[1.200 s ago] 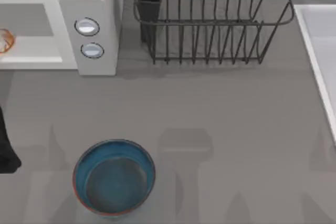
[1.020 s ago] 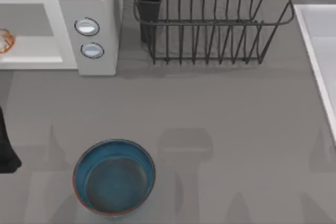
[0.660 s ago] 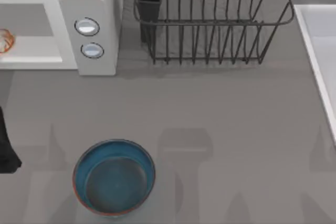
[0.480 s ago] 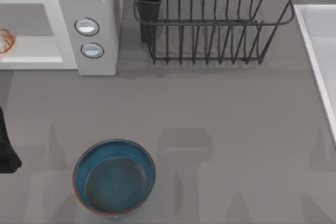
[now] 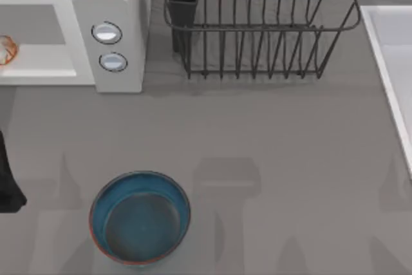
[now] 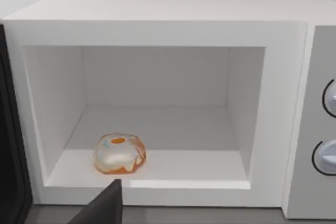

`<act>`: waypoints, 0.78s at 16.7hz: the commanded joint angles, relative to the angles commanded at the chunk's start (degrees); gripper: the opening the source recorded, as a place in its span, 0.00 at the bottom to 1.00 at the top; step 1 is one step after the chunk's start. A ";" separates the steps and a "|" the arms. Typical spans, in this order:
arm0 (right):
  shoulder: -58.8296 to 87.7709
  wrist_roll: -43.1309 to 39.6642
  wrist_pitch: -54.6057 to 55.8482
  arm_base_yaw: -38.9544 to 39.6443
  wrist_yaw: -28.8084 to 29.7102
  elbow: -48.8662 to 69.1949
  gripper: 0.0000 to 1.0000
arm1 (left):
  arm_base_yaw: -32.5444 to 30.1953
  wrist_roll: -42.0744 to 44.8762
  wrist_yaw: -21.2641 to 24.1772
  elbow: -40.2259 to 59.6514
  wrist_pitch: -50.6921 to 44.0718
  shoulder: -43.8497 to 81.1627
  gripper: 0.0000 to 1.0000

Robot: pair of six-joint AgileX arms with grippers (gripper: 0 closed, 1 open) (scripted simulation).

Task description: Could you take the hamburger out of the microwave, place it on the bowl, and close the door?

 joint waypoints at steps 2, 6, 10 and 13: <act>0.00 0.00 0.00 0.00 0.00 0.00 1.00 | 0.00 0.00 0.00 0.00 0.00 0.00 1.00; 0.00 0.00 0.00 0.00 0.00 0.00 1.00 | 0.16 0.07 0.20 0.77 0.80 1.70 1.00; 0.00 0.00 0.00 0.00 0.00 0.00 1.00 | 1.09 0.46 1.37 5.30 5.72 12.14 1.00; 0.00 0.00 0.00 0.00 0.00 0.00 1.00 | 2.21 0.88 2.82 10.94 11.89 25.36 1.00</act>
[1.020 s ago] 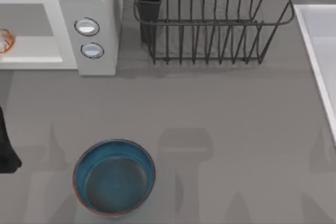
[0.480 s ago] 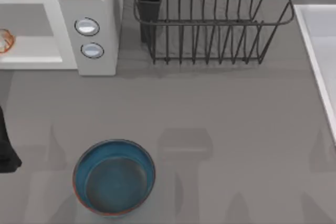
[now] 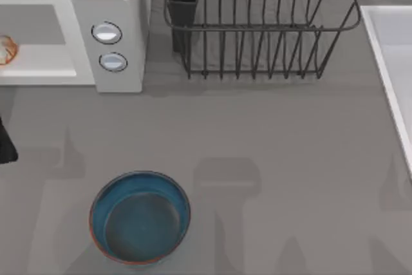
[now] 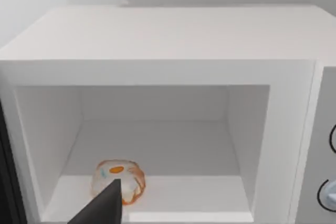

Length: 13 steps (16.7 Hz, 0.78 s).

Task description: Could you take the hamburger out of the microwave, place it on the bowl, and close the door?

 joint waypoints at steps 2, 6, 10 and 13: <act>0.00 0.00 0.00 0.00 0.00 0.00 1.00 | 0.95 0.38 1.17 4.66 4.97 10.52 1.00; 0.00 0.00 0.00 0.00 0.00 0.00 1.00 | 3.19 1.31 3.80 15.26 16.27 34.64 1.00; 0.00 0.00 0.00 0.00 0.00 0.00 1.00 | 5.59 2.39 6.47 26.14 27.76 60.64 1.00; 0.00 0.00 0.00 0.00 0.00 0.00 1.00 | 7.31 3.19 8.31 33.68 35.34 79.48 1.00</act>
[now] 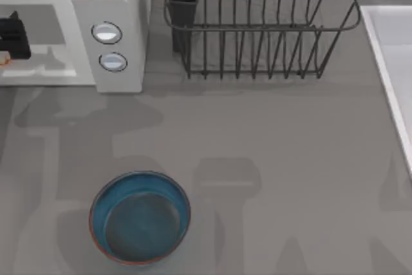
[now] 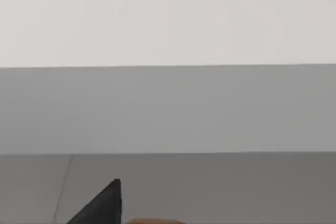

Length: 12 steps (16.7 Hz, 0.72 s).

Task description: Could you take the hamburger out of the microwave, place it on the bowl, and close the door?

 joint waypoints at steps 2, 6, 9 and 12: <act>0.00 0.00 0.00 0.00 0.00 0.00 1.00 | 1.04 0.49 1.09 4.48 4.51 11.33 1.00; 0.00 0.00 0.00 0.00 0.00 0.00 1.00 | 2.66 1.27 2.73 11.35 11.61 28.93 1.00; 0.00 0.00 0.00 0.00 0.00 0.00 1.00 | 3.32 1.57 3.39 14.22 14.48 36.09 1.00; 0.00 0.00 0.00 0.00 0.00 0.00 1.00 | 3.49 1.65 3.55 14.94 15.21 37.91 1.00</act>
